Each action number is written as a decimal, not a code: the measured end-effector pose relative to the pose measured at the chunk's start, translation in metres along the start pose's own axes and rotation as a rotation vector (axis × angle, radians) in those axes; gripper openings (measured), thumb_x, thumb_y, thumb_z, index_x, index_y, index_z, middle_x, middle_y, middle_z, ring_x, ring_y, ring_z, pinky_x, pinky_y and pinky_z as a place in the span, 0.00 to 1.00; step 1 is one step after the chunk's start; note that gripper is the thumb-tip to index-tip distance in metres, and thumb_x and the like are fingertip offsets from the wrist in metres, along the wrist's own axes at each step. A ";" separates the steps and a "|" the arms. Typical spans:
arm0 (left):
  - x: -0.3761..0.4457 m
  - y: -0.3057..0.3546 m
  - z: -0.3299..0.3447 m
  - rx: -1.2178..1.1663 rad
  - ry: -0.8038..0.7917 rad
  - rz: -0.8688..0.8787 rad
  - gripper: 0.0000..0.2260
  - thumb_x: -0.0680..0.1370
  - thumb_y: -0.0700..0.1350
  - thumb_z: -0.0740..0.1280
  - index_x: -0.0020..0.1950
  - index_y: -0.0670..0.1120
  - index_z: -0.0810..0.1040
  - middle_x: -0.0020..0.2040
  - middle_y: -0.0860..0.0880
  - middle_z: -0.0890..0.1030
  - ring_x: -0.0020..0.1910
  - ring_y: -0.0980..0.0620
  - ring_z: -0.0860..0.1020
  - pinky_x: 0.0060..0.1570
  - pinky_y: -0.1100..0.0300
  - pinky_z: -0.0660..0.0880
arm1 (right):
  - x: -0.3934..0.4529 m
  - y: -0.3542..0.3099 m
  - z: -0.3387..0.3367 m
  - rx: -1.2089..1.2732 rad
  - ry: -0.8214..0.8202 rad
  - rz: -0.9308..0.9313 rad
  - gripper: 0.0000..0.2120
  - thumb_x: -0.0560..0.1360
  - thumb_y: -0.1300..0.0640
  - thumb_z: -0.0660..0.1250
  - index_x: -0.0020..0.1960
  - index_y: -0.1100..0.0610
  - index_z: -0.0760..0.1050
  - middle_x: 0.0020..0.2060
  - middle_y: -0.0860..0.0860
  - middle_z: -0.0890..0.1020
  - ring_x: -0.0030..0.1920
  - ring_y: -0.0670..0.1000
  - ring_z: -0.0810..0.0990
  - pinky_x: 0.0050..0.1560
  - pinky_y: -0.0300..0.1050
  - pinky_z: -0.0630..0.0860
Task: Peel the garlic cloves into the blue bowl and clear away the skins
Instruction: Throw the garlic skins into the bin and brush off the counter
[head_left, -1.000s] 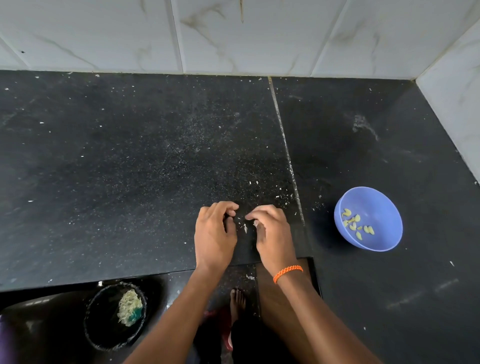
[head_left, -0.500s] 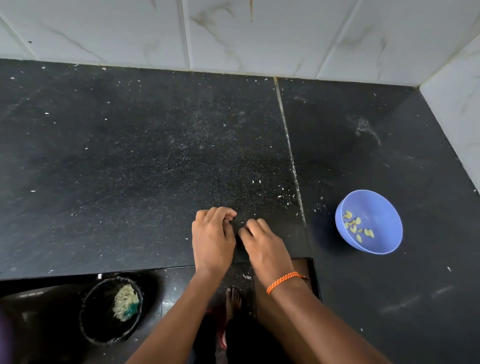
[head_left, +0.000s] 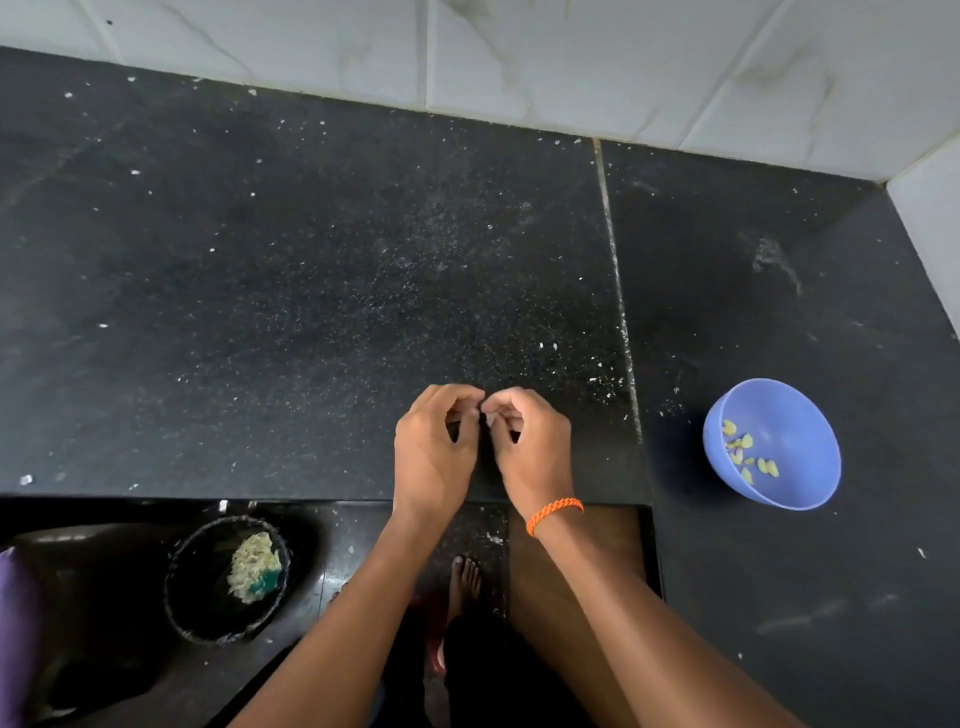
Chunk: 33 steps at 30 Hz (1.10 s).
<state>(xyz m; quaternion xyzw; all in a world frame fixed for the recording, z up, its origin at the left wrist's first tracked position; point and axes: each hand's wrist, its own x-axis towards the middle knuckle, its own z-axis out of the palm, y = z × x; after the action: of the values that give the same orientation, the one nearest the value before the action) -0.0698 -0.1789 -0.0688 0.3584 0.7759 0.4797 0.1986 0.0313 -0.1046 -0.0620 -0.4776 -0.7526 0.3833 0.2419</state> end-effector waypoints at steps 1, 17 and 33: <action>0.000 0.001 -0.005 -0.042 0.003 -0.026 0.11 0.81 0.33 0.70 0.56 0.48 0.87 0.51 0.56 0.85 0.52 0.59 0.84 0.55 0.65 0.79 | -0.005 -0.008 0.008 0.073 0.002 0.023 0.13 0.76 0.73 0.69 0.49 0.56 0.82 0.45 0.48 0.85 0.48 0.46 0.85 0.52 0.46 0.83; -0.070 -0.080 -0.171 -0.610 0.794 -0.475 0.06 0.77 0.34 0.78 0.54 0.40 0.90 0.45 0.47 0.90 0.46 0.50 0.89 0.49 0.62 0.83 | -0.081 -0.124 0.169 0.430 -0.417 -0.091 0.06 0.77 0.71 0.71 0.48 0.62 0.84 0.45 0.53 0.87 0.48 0.51 0.88 0.53 0.53 0.86; -0.158 -0.412 -0.081 -0.626 0.965 -0.960 0.15 0.83 0.30 0.64 0.55 0.43 0.89 0.46 0.50 0.90 0.47 0.57 0.88 0.49 0.61 0.83 | -0.162 0.102 0.488 0.047 -0.733 -0.061 0.12 0.72 0.68 0.62 0.44 0.56 0.81 0.42 0.51 0.85 0.45 0.53 0.85 0.51 0.59 0.83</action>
<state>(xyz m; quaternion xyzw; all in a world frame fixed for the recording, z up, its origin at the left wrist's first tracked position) -0.1682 -0.4628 -0.4022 -0.3433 0.6751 0.6426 0.1165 -0.2015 -0.3946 -0.4321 -0.2801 -0.7941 0.5389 -0.0215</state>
